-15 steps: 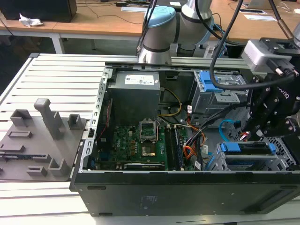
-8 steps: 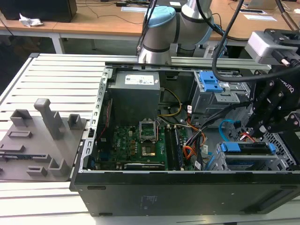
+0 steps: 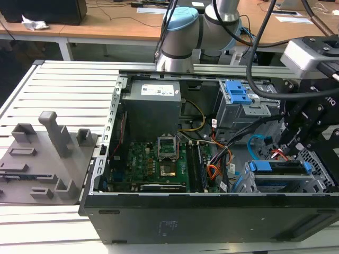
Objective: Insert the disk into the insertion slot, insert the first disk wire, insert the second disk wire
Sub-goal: 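Insert the second disk wire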
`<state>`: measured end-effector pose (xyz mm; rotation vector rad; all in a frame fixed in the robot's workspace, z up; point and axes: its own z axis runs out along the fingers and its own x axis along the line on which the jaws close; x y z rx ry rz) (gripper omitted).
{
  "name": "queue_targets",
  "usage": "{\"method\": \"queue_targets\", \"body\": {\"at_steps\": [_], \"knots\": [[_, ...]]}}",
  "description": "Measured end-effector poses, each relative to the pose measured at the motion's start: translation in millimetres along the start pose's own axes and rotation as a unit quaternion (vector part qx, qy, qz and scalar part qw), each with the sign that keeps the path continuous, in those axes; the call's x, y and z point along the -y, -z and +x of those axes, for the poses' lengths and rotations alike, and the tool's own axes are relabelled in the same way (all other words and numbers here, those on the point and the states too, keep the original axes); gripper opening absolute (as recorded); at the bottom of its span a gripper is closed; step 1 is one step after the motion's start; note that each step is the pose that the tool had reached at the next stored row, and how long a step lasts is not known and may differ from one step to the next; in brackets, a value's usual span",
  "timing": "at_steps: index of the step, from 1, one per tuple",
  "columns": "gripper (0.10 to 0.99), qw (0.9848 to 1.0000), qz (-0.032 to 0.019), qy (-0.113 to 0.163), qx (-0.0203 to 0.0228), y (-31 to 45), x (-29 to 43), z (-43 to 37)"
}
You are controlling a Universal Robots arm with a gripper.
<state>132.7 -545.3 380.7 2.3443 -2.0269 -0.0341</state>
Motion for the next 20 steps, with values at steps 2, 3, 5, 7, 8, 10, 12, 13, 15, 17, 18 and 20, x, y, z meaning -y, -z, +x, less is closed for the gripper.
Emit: {"method": "queue_targets", "body": {"at_steps": [2, 3, 5, 7, 8, 10, 12, 13, 15, 17, 18, 20], "knots": [[0.302, 0.9998, 0.0002, 0.020, -0.0010, 0.1, 0.0, 0.0], [0.302, 0.9998, 0.0002, 0.022, -0.0011, 0.1, 0.0, 0.0], [0.302, 0.9998, 0.0002, 0.022, -0.0011, 0.1, 0.0, 0.0], [0.302, 0.9998, 0.0003, 0.022, -0.0011, 0.1, 0.2, -1.9], [0.302, 0.9998, 0.0002, 0.022, -0.0011, 0.2, 0.5, -3.5], [0.302, 0.9998, 0.0003, 0.022, -0.0011, 0.2, 1.0, -7.2], [0.302, 0.9998, 0.0003, 0.022, -0.0010, 0.3, 2.1, -14.6], [0.302, 0.9998, 0.0002, 0.022, -0.0011, 0.4, 2.4, -16.8], [0.302, 0.9998, 0.0003, 0.022, -0.0011, 0.5, 3.4, -23.6], [0.302, 0.9998, 0.0003, 0.022, -0.0011, 0.6, 4.2, -29.2], [0.302, 0.9998, 0.0003, 0.022, -0.0011, 0.6, 4.4, -30.3], [0.302, 0.9997, 0.0002, 0.024, -0.0011, 0.6, 4.6, -31.6]]}}
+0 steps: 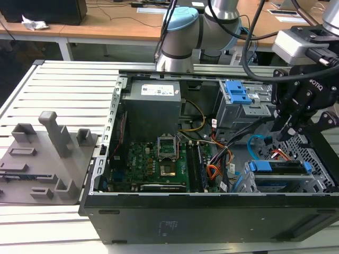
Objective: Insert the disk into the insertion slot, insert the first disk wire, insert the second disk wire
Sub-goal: 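Insert the second disk wire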
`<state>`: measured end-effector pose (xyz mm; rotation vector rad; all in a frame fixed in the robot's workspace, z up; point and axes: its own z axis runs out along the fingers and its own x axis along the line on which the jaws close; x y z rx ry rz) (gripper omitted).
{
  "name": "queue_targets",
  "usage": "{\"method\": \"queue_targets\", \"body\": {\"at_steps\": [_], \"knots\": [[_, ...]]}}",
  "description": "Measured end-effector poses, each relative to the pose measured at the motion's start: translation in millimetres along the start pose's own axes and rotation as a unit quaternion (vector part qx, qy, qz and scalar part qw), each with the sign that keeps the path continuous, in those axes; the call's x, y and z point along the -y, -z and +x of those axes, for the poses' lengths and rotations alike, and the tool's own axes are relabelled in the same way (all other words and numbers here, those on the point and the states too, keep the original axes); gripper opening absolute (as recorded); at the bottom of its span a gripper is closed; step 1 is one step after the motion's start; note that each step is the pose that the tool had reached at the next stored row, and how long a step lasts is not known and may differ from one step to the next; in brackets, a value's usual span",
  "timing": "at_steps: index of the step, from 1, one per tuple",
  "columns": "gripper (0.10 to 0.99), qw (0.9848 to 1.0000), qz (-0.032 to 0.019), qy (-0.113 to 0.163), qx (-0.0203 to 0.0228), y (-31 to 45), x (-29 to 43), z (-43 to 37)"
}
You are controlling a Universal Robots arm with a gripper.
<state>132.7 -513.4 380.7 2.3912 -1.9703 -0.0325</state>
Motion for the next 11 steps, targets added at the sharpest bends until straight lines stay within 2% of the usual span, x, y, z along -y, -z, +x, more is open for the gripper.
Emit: {"method": "queue_targets", "body": {"at_steps": [4, 5, 9, 11], "knots": [[0.302, 0.9991, 0.0005, 0.042, -0.0020, -0.4, 0.4, -1.1], [0.302, 0.9989, 0.0005, 0.047, -0.0023, -1.4, -1.5, -2.3], [0.302, 0.9989, 0.0008, 0.048, -0.0023, -7.2, -16.5, -6.1], [0.302, 0.9989, 0.0006, 0.047, -0.0032, -10.1, -20.9, -6.9]]}}
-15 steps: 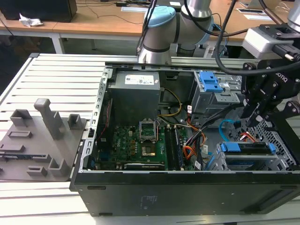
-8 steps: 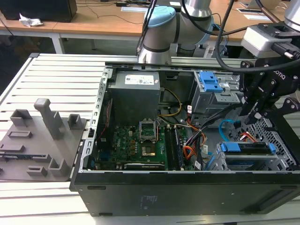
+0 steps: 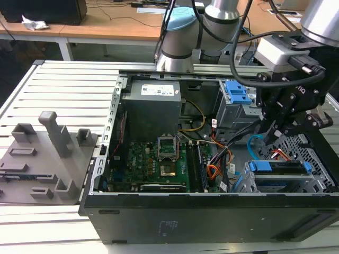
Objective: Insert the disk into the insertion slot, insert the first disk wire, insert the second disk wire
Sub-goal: 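Insert the second disk wire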
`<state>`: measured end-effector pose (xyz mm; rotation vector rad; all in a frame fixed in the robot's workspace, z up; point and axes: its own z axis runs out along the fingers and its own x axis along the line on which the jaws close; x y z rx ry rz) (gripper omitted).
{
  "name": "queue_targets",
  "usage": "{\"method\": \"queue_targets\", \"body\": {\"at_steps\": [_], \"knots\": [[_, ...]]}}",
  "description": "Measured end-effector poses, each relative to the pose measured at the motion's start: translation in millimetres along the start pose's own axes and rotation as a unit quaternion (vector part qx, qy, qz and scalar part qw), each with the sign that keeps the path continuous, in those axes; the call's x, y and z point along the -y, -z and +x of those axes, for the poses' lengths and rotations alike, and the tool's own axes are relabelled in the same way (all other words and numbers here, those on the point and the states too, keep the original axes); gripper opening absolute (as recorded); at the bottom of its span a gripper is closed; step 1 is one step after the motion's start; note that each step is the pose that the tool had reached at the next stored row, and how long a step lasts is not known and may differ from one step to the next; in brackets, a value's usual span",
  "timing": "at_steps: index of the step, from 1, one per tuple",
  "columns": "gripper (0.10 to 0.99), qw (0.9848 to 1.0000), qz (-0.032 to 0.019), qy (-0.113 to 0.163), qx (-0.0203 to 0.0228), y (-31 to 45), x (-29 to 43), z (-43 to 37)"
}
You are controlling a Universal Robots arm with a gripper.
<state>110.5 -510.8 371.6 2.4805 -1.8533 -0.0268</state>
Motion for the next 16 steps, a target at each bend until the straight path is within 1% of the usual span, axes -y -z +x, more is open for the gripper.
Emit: {"method": "queue_targets", "body": {"at_steps": [1, 2, 3, 4, 7, 8, 9, 12, 13, 14, 16], "knots": [[0.302, 1.0000, -0.0007, 0.000, -0.0025, -1.4, -0.2, -0.2], [0.302, 0.9999, -0.0041, 0.001, -0.0142, -3.7, 0.0, -0.2], [0.302, 0.9998, -0.0056, 0.003, -0.0193, -7.9, 1.8, -0.6], [0.302, 0.9998, -0.0056, 0.003, -0.0195, -9.2, 6.2, -2.1], [0.302, 0.9998, -0.0056, 0.004, -0.0195, -9.7, 9.0, -3.0], [0.302, 0.9998, -0.0058, 0.004, -0.0201, -10.8, 9.1, -3.1], [0.302, 0.9997, -0.0062, 0.004, -0.0216, -11.1, 9.2, -3.1], [0.302, 0.9997, -0.0064, 0.004, -0.0221, -11.3, 9.2, -3.1], [0.286, 0.9997, -0.0064, 0.004, -0.0223, -11.2, 9.3, -3.1], [0.165, 0.9997, -0.0065, 0.004, -0.0226, -11.2, 9.2, -3.1], [0.161, 0.9997, -0.0066, 0.004, -0.0228, -11.2, 9.2, -3.1]]}}
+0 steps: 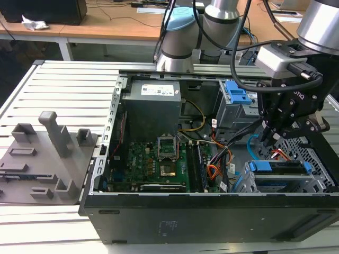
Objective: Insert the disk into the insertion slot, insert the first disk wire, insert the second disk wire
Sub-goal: 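Insert the second disk wire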
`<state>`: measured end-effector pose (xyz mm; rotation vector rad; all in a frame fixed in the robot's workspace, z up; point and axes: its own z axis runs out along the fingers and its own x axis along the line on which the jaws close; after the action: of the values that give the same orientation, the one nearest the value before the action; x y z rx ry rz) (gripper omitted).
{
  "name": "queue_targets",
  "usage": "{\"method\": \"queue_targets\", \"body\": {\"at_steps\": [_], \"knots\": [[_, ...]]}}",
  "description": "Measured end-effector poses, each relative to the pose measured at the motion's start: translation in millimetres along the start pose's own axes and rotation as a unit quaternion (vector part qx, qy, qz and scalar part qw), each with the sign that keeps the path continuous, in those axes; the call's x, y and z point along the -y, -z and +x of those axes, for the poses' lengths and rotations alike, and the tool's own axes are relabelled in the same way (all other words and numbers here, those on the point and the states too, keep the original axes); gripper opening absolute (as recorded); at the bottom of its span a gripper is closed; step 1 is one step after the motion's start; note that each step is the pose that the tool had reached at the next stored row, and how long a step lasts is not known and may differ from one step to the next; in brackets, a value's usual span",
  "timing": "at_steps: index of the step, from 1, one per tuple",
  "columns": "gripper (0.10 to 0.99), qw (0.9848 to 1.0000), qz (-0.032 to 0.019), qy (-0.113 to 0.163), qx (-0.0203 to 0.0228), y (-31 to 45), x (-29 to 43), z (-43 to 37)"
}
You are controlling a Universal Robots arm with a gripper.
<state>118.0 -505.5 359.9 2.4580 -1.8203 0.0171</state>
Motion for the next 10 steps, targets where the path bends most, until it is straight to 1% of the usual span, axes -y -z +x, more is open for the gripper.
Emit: {"method": "queue_targets", "body": {"at_steps": [6, 10], "knots": [[0.161, 1.0000, -0.0004, -0.002, -0.0010, 0.0, 0.0, 0.0], [0.161, 0.9994, -0.0024, -0.035, 0.0010, -0.1, 0.0, 0.0]]}}
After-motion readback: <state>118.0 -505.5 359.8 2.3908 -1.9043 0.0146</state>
